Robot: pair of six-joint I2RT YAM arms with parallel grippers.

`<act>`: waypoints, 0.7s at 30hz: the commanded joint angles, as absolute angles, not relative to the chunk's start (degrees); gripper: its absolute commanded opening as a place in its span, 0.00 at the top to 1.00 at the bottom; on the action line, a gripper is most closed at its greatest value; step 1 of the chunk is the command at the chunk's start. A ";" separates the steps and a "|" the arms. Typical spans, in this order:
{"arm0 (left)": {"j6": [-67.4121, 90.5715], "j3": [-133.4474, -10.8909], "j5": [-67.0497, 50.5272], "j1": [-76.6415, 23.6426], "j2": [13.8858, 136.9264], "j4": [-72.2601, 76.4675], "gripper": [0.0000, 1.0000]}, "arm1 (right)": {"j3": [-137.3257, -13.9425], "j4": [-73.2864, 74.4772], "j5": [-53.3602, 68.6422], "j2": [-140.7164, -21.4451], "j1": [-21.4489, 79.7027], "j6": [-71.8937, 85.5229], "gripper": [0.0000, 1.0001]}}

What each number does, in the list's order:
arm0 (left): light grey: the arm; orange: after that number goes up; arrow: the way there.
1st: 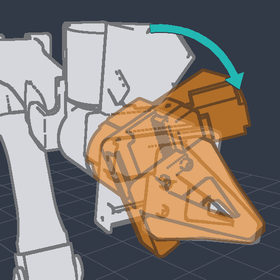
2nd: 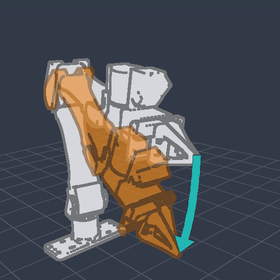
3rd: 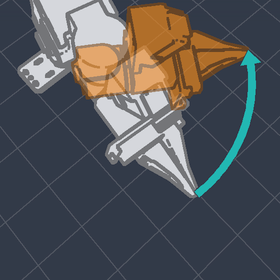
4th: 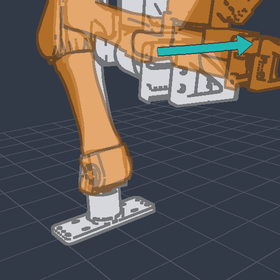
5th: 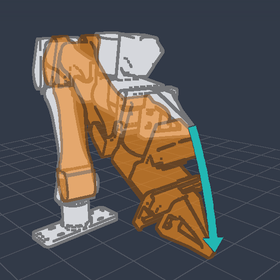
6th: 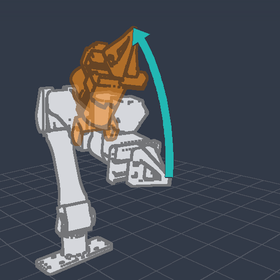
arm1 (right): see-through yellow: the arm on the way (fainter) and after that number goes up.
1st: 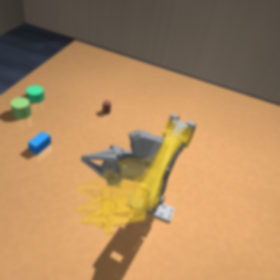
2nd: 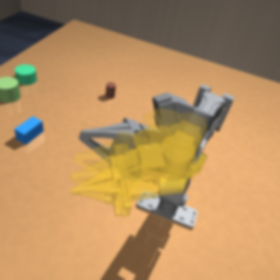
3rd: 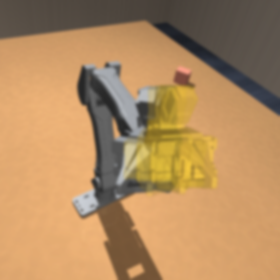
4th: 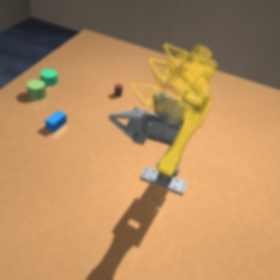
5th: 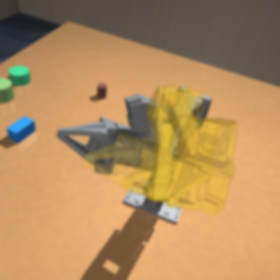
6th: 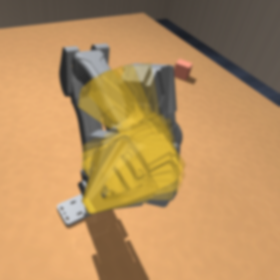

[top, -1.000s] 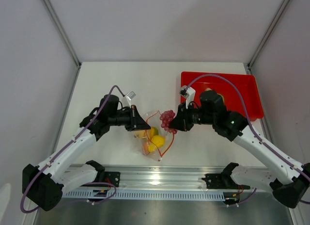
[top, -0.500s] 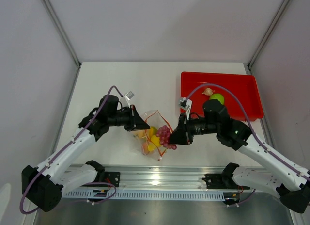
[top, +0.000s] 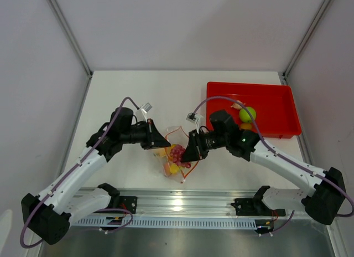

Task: Place the food in the zip-top bag and seal the zipper
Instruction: Place the fake fruit in the zipper food storage bag.

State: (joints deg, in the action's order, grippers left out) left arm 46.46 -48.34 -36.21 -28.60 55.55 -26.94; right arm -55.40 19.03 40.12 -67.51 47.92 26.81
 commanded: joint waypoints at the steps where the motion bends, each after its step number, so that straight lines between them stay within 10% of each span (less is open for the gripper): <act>1: 45.97 -50.98 -37.79 -29.18 53.70 -26.63 0.99 | -57.74 16.00 37.71 -68.64 47.55 28.04 0.92; 21: 47.64 -50.19 -37.18 -31.29 52.74 -24.87 1.00 | -61.35 12.31 18.46 -76.38 51.15 29.00 0.65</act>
